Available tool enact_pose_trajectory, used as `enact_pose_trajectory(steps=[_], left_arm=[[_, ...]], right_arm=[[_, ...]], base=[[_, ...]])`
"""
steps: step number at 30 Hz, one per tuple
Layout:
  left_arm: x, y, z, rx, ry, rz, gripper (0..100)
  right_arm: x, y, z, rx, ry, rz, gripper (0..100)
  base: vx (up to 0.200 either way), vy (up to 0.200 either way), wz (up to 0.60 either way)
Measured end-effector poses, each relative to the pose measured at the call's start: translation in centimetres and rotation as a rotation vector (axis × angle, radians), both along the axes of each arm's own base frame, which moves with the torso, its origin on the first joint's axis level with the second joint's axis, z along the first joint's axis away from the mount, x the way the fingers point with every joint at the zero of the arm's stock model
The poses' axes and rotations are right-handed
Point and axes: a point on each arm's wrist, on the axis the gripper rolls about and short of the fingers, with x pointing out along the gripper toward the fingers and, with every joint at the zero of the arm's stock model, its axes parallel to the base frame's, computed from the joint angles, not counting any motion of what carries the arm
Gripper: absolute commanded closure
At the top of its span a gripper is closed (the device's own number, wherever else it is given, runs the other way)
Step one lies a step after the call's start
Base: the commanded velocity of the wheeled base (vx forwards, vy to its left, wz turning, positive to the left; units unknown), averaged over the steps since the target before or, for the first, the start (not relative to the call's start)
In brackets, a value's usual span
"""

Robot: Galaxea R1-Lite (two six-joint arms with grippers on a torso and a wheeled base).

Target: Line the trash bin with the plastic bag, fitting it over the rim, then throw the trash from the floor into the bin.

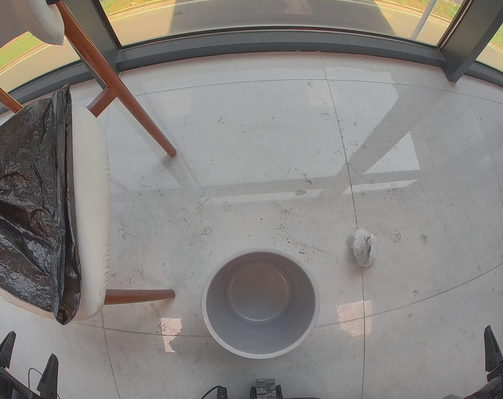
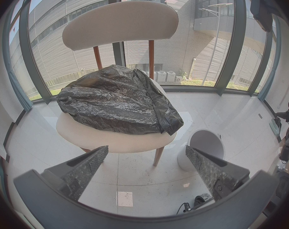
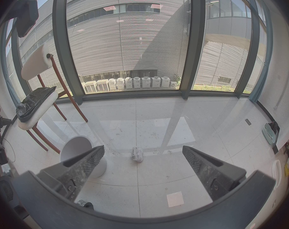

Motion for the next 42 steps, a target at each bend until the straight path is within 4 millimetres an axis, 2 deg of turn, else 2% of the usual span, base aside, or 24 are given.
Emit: enact_pose_trajectory(steps=[42], left_arm=[[0.0, -0.01, 0.47, 0.038, -0.047, -0.007, 0]], right_arm=[[0.0, 0.0, -0.02, 0.002, 0.002, 0.0, 0]], base=[[0.0, 0.0, 0.0]])
